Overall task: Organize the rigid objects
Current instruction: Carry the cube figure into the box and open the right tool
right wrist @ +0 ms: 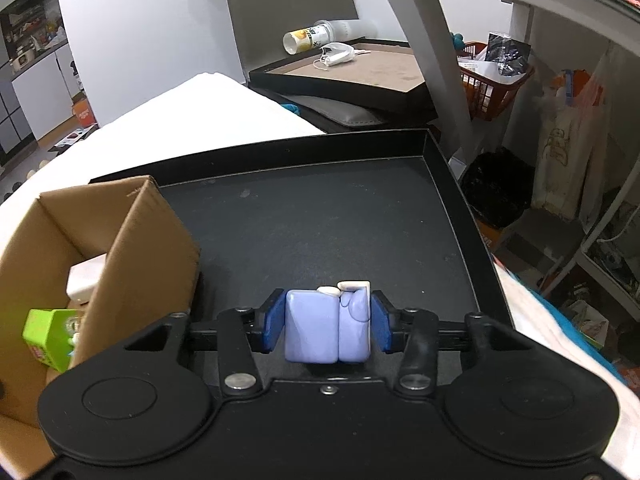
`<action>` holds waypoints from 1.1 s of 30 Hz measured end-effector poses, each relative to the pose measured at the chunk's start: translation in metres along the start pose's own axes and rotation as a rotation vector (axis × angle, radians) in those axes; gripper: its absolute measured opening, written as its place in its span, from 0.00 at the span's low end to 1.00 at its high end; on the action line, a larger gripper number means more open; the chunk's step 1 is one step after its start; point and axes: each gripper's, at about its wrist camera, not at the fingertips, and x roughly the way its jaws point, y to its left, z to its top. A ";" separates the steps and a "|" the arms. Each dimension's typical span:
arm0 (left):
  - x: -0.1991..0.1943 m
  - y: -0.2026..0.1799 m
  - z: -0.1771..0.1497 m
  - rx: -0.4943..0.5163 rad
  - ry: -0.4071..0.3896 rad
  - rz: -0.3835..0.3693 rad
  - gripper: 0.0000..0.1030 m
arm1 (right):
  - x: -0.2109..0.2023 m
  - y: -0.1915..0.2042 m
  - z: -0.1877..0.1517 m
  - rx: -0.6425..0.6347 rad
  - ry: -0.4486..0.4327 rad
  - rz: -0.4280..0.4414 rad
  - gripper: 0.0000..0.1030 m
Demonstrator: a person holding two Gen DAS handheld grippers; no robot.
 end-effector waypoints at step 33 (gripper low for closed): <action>-0.002 0.012 -0.001 -0.043 -0.015 -0.055 0.12 | -0.076 0.041 0.045 -0.065 -0.021 0.094 0.43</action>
